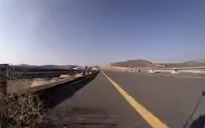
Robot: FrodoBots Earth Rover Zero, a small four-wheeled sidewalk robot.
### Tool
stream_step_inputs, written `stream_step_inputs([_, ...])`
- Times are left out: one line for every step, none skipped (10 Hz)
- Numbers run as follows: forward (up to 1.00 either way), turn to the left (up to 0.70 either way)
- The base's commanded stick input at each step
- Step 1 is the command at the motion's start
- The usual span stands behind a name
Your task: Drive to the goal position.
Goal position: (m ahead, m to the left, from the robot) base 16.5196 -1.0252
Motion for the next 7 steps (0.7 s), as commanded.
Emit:
stream_step_inputs([0.85,0.00])
stream_step_inputs([0.85,0.00])
stream_step_inputs([0.85,0.00])
stream_step_inputs([0.85,0.00])
stream_step_inputs([0.85,0.00])
stream_step_inputs([0.85,0.00])
stream_step_inputs([0.85,0.00])
